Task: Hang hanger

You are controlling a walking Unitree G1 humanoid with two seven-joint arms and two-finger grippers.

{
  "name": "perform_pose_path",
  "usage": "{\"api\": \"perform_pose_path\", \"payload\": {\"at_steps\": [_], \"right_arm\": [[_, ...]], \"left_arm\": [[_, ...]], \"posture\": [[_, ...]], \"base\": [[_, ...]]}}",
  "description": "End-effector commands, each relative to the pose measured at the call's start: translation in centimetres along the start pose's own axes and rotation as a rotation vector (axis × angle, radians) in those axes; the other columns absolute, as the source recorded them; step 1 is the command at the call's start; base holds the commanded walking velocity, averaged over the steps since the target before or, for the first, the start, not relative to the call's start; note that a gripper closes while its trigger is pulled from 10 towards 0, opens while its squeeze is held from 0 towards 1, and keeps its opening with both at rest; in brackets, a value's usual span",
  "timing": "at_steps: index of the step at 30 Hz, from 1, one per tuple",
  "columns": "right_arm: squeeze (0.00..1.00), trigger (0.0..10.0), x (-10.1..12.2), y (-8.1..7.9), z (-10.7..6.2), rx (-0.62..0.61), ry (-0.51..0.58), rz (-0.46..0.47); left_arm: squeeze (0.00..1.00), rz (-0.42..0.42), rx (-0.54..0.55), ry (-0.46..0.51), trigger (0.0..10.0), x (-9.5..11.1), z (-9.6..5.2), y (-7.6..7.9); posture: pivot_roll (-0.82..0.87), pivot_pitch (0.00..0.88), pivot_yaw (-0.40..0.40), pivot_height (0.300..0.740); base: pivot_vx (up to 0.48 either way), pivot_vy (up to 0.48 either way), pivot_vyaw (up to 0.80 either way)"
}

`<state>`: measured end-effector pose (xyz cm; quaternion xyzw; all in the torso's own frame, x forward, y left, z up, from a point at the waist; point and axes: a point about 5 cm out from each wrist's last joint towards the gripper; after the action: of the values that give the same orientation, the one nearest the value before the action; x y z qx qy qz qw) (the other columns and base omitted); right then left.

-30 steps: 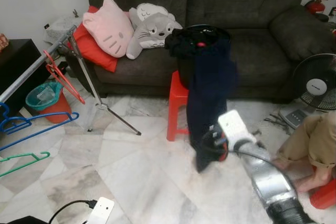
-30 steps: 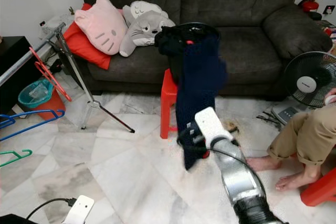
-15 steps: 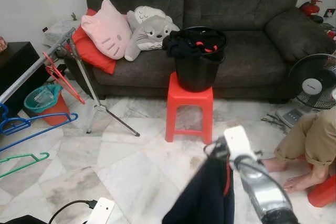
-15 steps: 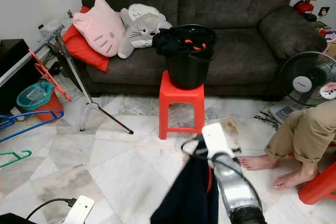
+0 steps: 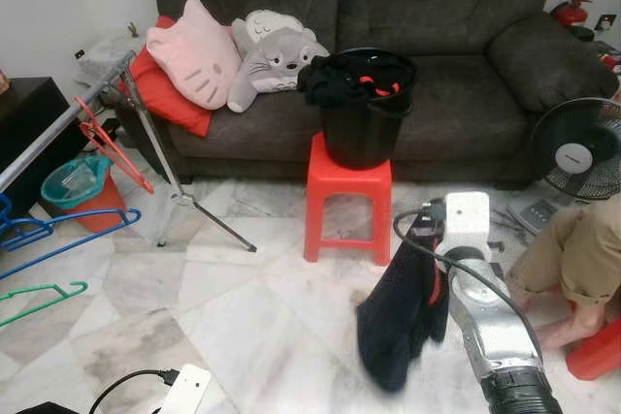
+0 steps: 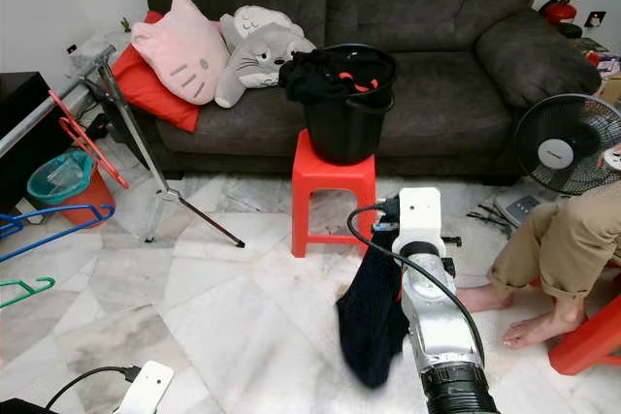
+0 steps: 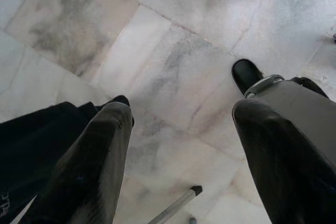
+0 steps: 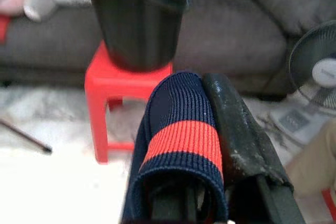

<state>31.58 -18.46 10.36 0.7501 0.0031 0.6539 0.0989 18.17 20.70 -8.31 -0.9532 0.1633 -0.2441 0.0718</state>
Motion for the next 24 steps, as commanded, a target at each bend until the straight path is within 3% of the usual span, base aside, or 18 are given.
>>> {"api": "perform_pose_path", "payload": {"at_steps": [1,7,11,24], "right_arm": [[0.00,10.0,1.4,-0.3,-0.6,0.009,0.083,0.023],[0.00,10.0,1.2,-0.3,-1.6,-0.015,0.105,0.043],[0.00,10.0,1.2,0.4,-2.3,-0.093,0.133,0.069],[0.00,10.0,1.5,0.7,-2.6,-0.110,0.147,0.086]], "left_arm": [[0.00,-0.012,0.008,-0.016,10.0,-0.6,-0.1,-0.1],[0.00,-0.018,0.008,-0.017,10.0,-0.8,-0.1,-0.1],[0.00,-0.012,0.009,-0.026,10.0,-1.2,-0.2,-0.2],[0.00,-0.008,0.008,-0.039,10.0,-1.7,-0.2,-0.2]], "posture": [[-0.19,0.000,0.080,0.740],[-0.19,0.000,0.085,0.740],[-0.20,0.000,0.093,0.740],[-0.20,0.000,0.089,0.740]], "base": [[0.000,0.000,0.00],[0.000,0.000,0.00],[0.000,0.000,0.11],[0.000,0.000,0.80]]}}
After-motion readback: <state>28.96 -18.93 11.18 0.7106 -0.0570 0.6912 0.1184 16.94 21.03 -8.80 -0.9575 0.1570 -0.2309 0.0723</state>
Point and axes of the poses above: a point about 5 cm out from each wrist's last joint towards the gripper, its own z axis pointing out of the wrist towards the gripper, its own x axis along the axis of the wrist's last joint, y = z × x, and after that the axes turned 1 degree about z, right-handed
